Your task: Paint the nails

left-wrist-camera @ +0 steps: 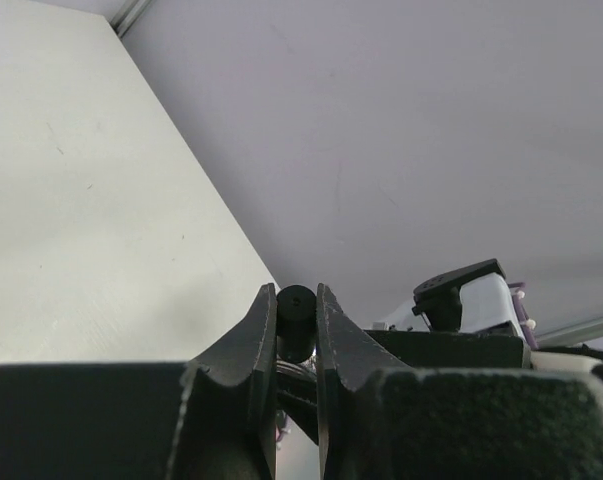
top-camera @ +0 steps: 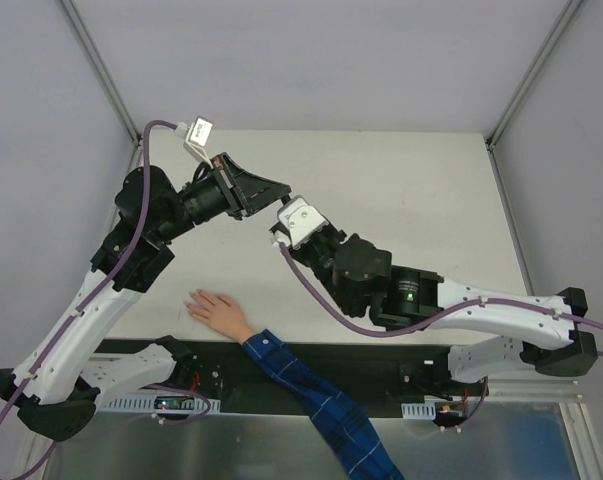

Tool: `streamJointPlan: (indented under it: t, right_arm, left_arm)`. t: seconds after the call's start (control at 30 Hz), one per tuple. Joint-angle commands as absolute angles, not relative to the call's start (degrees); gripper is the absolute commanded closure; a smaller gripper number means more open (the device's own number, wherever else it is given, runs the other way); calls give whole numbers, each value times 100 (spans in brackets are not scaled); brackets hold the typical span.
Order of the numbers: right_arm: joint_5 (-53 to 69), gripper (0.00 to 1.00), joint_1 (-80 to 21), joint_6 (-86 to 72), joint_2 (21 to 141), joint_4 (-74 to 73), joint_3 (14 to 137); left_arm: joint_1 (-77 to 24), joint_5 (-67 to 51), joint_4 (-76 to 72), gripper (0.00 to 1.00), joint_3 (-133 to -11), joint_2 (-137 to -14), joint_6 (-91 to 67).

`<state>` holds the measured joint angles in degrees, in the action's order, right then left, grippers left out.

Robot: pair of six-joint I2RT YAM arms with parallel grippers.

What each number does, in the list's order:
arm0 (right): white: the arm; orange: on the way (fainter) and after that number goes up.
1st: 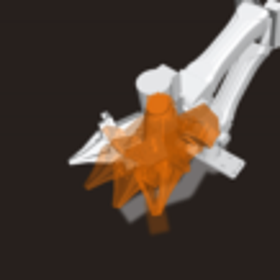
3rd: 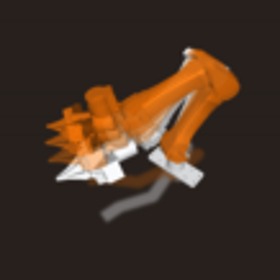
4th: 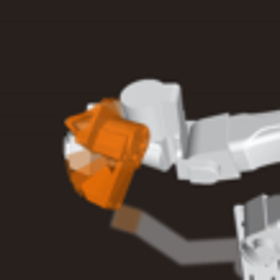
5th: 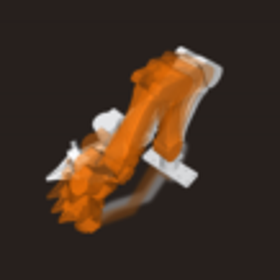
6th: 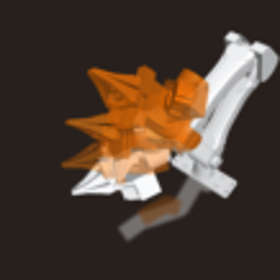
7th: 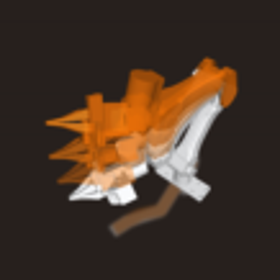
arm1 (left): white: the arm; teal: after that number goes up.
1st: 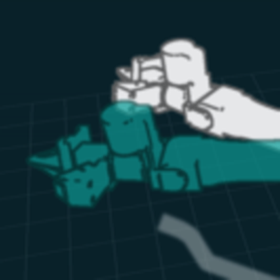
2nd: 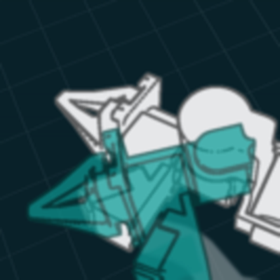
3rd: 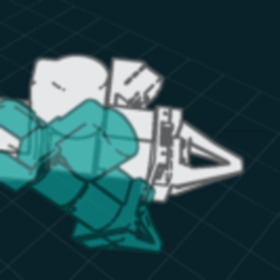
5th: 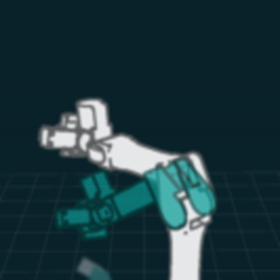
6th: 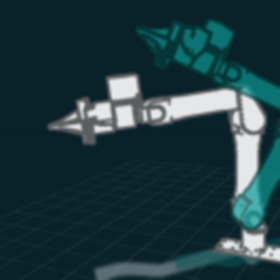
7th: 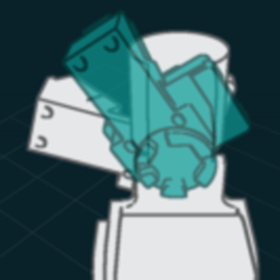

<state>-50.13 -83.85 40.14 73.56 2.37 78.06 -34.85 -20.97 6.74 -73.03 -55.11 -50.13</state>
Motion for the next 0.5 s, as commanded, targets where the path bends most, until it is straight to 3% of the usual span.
streamJointPlan:
  t: [0.0,0.2,0.27,0.3,0.4,0.47]
  right_arm:
    - [-3194,100,-8131,3183,6584,396,7533]
    - [-1944,100,-7585,2391,5986,422,7102]
    - [-1794,100,-7454,2268,5872,439,7066]
    - [-1645,100,-7427,2241,5836,431,7023]
    - [-1460,100,-7339,2145,5696,422,6944]
    - [-1249,100,-7190,1987,5617,343,6908]
  left_arm:
    - [-3524,-2206,773,100,-7444,-5563,-4966]
    - [-3524,-2618,546,73,-7427,-5581,-5036]
    - [-3524,-2829,300,59,-7392,-5590,-5045]
    - [-3524,-3013,212,41,-7348,-5581,-5045]
    - [-3524,-3164,36,24,-7260,-5476,-4905]
    - [-3524,-3164,18,20,-7234,-5379,-4773]
